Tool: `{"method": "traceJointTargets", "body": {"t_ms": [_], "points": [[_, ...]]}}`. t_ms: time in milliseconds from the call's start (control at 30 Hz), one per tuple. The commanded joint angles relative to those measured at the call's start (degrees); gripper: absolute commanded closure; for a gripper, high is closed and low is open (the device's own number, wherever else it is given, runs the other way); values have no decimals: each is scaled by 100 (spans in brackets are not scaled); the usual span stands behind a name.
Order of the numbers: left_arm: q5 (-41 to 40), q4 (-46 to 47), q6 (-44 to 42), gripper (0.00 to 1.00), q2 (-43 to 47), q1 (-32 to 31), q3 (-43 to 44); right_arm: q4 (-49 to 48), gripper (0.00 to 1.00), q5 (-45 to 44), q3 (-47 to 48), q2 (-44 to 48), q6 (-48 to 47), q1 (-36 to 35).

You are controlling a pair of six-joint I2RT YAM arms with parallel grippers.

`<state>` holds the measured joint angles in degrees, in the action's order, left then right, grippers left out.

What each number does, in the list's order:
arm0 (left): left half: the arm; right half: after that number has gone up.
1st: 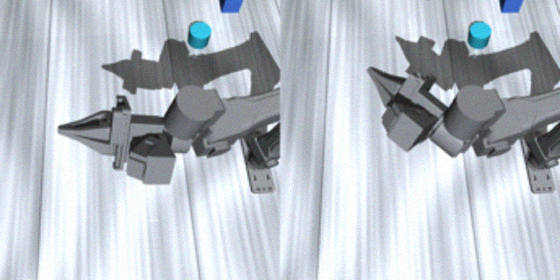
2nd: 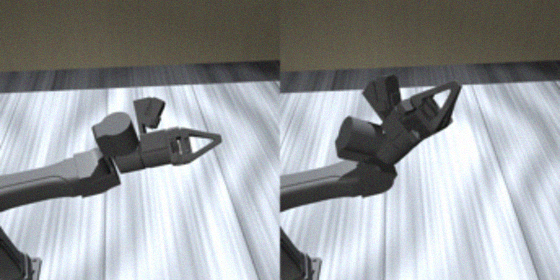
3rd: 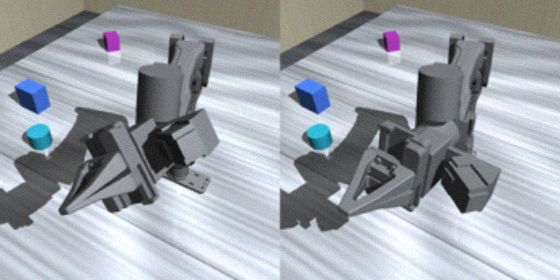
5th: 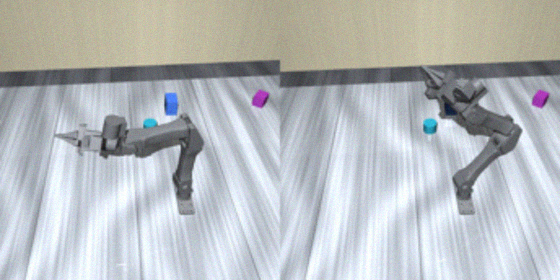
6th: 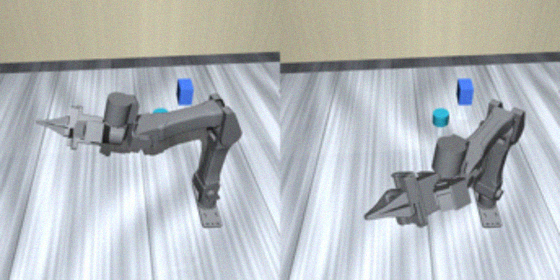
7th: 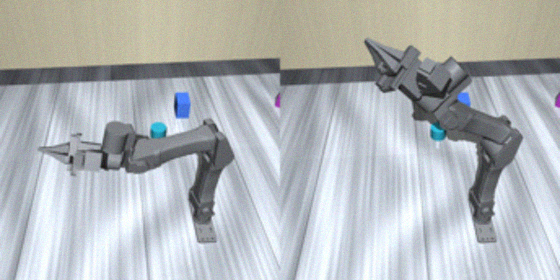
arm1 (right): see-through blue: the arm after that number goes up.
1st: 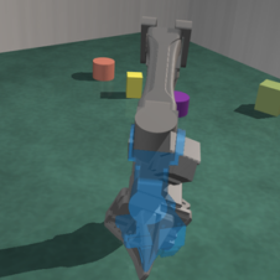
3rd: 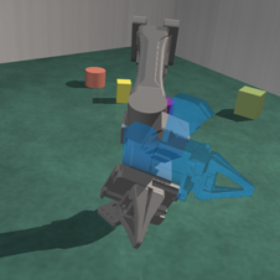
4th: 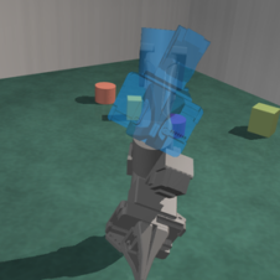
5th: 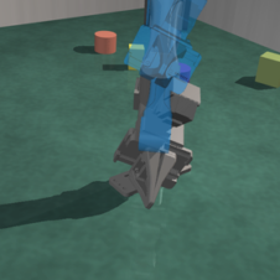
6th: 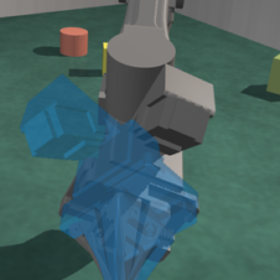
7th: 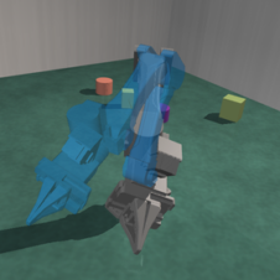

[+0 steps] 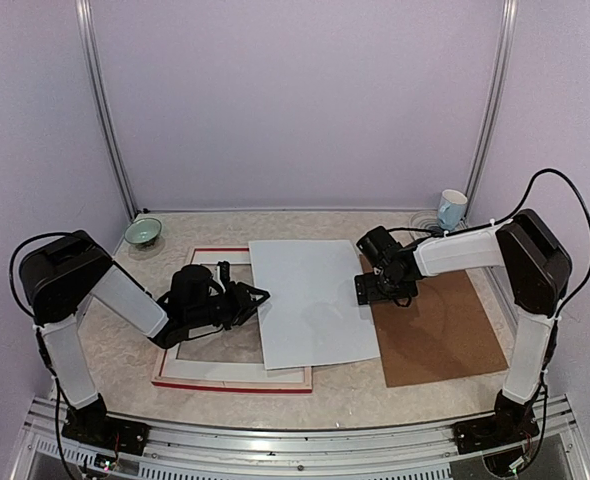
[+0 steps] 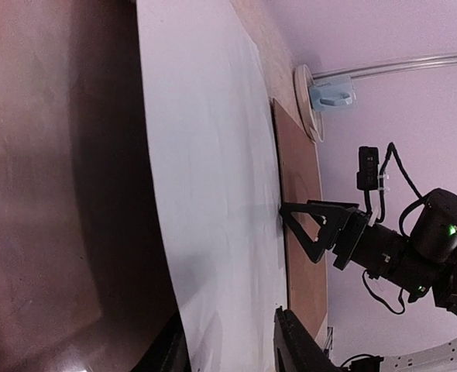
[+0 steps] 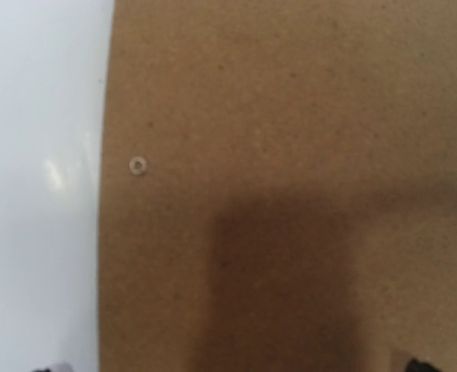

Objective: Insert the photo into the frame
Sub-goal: Pick up the photo from the mat board.

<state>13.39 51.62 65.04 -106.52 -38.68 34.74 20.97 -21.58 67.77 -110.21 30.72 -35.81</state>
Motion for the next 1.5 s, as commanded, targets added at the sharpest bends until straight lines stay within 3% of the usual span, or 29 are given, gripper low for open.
{"method": "traceJointTargets", "body": {"t_ms": [0, 267, 500, 1033, 1267, 1467], "points": [[64, 289, 31, 70, -107, 18, -63, -80, 1, 20, -99, 231, -30, 66], [131, 366, 91, 100, -191, 18, -46, -89, 1, 16, -116, 266, -25, 74], [116, 163, 91, 100, -3, 34, -98, -84, 1, -12, -172, 248, -33, 109], [-248, -1622, -467, 100, 1594, 158, -121, -46, 1, 131, -179, 386, -40, 180], [-141, -1985, -536, 100, 1862, 184, -234, 222, 1, 980, 152, 823, -330, 219], [-102, -2487, -819, 100, 2198, 282, -309, 247, 1, 2433, 475, 1015, -563, 251]]}}
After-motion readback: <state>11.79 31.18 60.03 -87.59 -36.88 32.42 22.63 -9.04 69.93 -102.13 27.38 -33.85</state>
